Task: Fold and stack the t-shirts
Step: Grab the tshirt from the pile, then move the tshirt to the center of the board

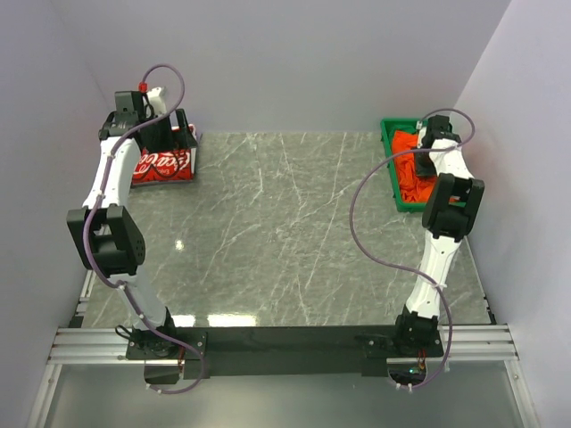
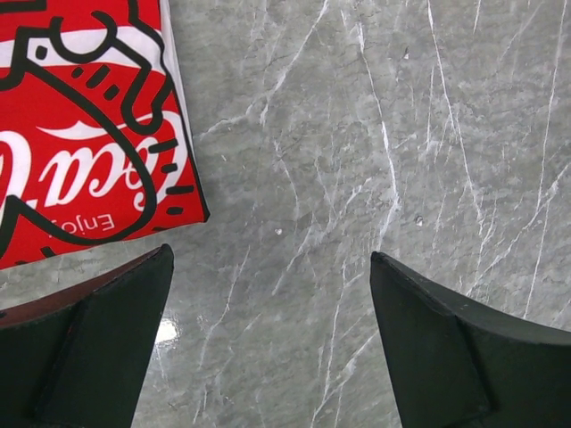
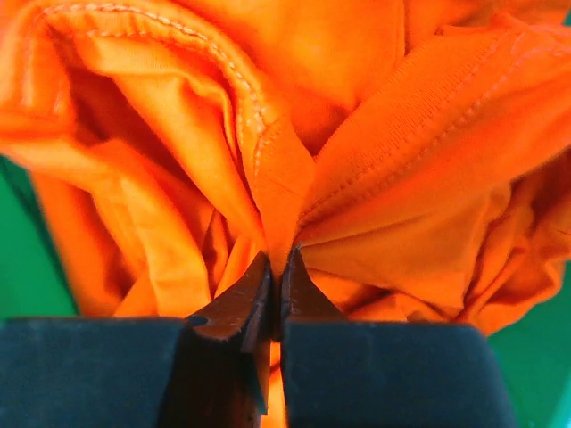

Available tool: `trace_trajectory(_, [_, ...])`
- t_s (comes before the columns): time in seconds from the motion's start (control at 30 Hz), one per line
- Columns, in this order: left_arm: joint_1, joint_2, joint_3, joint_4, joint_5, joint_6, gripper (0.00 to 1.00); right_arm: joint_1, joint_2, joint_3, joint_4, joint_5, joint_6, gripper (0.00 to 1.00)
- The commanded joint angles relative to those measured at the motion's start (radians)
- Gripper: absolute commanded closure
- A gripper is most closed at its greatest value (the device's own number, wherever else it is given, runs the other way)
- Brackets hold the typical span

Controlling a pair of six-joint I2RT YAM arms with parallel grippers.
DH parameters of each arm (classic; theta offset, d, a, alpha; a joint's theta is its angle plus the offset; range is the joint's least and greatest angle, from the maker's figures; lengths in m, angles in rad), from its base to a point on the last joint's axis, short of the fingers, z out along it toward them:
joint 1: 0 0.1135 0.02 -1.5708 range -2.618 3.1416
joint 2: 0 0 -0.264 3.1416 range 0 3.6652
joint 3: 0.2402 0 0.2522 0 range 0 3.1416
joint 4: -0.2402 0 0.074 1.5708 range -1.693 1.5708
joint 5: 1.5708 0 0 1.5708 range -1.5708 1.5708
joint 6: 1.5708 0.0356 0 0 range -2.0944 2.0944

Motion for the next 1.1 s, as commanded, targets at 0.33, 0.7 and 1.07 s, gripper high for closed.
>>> trace_trajectory(0.33, [0.041,-0.126,-0.039,0.046,0.126,0.029,0.04,0.079,-0.708,-0.075,-0.051,-0.207,0.137,1.00])
trace_trajectory(0.7, [0.061,-0.232,-0.113,0.138,0.225,-0.029,0.03,0.341,-0.992,0.142,0.083,-0.219,0.170,1.00])
trace_trajectory(1.07, [0.074,-0.370,-0.226,0.148,0.283,0.018,0.03,0.663,-1.011,0.051,0.204,-0.202,0.151,1.00])
